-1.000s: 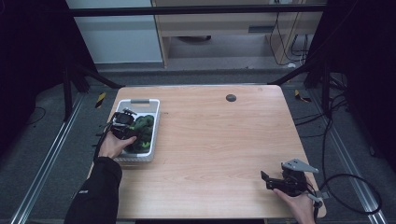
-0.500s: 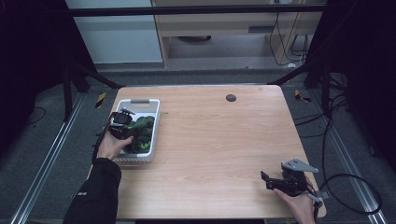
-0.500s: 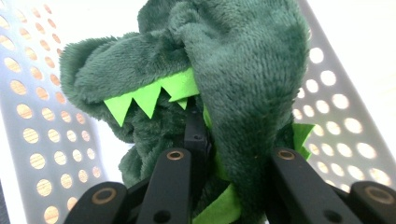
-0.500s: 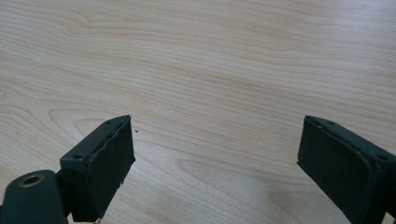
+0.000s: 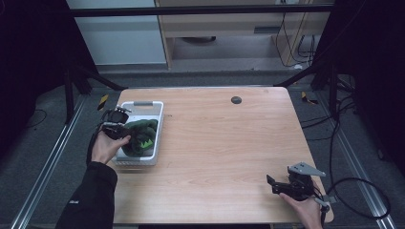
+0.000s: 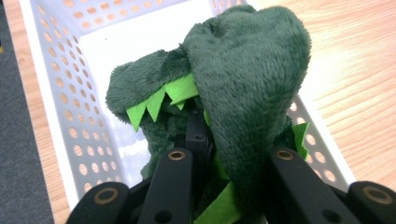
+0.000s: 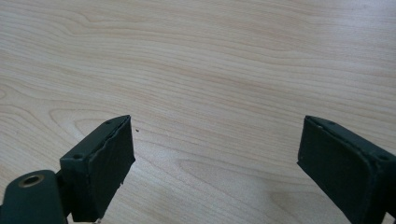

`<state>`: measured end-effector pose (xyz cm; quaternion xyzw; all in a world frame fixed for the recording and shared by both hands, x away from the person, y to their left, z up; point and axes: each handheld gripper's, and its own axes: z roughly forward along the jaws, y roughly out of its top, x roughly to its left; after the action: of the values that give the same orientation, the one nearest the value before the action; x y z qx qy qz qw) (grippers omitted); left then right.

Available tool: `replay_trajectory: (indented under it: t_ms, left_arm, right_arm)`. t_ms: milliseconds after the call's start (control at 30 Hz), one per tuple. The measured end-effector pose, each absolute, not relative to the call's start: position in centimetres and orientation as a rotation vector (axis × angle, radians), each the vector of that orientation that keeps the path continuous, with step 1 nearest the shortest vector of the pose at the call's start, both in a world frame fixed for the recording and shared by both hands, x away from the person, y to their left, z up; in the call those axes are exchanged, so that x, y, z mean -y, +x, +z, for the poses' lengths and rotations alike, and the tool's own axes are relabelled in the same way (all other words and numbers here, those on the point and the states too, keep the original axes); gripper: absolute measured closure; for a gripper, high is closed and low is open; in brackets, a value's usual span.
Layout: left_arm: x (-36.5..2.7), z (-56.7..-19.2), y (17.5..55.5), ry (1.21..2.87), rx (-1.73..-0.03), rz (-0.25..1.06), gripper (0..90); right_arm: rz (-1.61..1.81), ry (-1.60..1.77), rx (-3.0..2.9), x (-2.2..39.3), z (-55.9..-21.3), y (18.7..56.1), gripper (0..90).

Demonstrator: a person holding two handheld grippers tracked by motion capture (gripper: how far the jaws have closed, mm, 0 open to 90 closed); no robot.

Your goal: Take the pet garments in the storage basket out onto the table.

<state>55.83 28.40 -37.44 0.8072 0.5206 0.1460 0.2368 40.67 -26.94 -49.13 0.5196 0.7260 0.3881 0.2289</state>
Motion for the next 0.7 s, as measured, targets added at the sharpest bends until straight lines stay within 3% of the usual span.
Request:
replay_trajectory:
  t_ms: [700]
  left_arm:
    - [-28.7,-31.8,53.4,2.202,-1.347,0.486,78.0]
  right_arm:
    - [1.074,1.435,-1.997,26.9,-49.0,40.6,10.5]
